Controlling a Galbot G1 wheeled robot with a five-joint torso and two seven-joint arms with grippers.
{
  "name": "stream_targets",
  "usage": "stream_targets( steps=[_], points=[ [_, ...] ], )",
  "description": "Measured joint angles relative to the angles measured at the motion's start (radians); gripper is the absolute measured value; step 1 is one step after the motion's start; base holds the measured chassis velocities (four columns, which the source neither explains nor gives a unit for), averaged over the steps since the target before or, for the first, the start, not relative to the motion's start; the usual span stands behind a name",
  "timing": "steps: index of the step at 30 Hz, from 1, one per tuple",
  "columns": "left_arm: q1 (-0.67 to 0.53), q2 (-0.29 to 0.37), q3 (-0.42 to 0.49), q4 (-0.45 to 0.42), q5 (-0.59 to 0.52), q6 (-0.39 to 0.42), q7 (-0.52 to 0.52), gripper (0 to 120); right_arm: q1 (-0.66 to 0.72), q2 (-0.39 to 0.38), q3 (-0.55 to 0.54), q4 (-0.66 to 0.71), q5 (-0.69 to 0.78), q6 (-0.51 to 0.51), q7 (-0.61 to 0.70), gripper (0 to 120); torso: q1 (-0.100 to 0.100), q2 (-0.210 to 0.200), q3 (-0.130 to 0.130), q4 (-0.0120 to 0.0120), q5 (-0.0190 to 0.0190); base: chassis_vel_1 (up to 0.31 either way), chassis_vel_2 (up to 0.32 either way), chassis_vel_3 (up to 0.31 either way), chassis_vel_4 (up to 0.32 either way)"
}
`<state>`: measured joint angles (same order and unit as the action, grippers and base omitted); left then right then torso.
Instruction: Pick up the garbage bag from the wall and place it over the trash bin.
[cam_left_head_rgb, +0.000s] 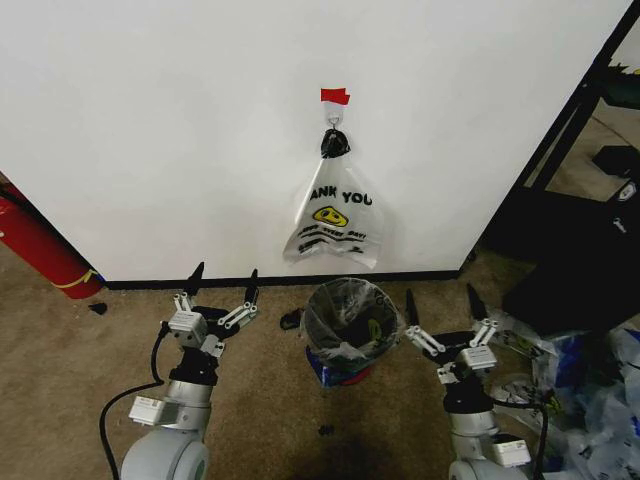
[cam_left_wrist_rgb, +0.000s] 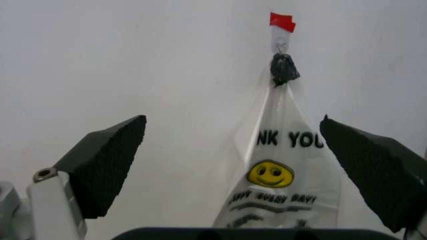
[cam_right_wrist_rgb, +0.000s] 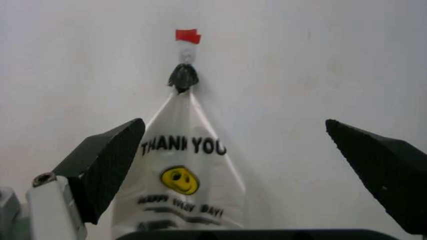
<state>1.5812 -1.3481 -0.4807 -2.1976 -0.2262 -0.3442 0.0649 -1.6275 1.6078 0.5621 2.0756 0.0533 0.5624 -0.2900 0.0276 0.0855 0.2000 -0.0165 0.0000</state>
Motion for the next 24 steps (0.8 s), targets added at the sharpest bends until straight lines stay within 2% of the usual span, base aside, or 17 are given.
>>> stream_targets(
  steps=[24],
  points=[
    [0.033, -0.025, 0.012, -0.025, 0.051, -0.016, -0.002, 100, 0.020, 0.000, -0.006, -0.013, -0.003, 0.013, 0.052, 100, 0.000, 0.000, 0.000, 0.0000, 0.0001, 0.000, 0.000, 0.000, 0.000]
  ],
)
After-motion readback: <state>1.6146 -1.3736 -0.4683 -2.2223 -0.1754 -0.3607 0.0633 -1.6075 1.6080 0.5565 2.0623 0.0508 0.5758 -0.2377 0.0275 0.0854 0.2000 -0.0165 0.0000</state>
